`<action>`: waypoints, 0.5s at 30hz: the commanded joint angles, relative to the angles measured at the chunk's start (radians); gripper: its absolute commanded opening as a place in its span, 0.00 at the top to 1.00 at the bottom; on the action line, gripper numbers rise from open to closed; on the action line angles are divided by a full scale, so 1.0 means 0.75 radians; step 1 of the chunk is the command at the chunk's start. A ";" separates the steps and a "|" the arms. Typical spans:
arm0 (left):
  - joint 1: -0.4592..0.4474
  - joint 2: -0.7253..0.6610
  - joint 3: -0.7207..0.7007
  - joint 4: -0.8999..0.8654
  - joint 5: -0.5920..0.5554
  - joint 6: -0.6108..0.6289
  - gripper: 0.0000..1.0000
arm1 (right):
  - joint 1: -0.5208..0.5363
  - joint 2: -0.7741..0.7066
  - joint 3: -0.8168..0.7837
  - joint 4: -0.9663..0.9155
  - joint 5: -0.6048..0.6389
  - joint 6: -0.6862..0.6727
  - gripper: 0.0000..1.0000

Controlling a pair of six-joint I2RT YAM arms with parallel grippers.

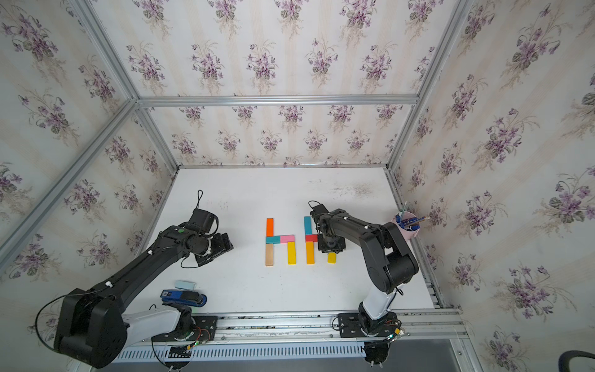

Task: Assemble the letter h with building blocks
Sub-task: Assemble the building block at the center of the board.

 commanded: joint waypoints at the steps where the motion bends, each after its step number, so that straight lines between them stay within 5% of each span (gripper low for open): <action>1: 0.002 0.000 -0.005 0.008 -0.013 0.006 0.14 | -0.003 0.020 -0.017 0.050 0.031 -0.008 0.67; 15: 0.001 0.000 -0.003 0.008 -0.010 0.005 0.14 | 0.011 0.039 -0.006 0.031 0.090 -0.015 0.69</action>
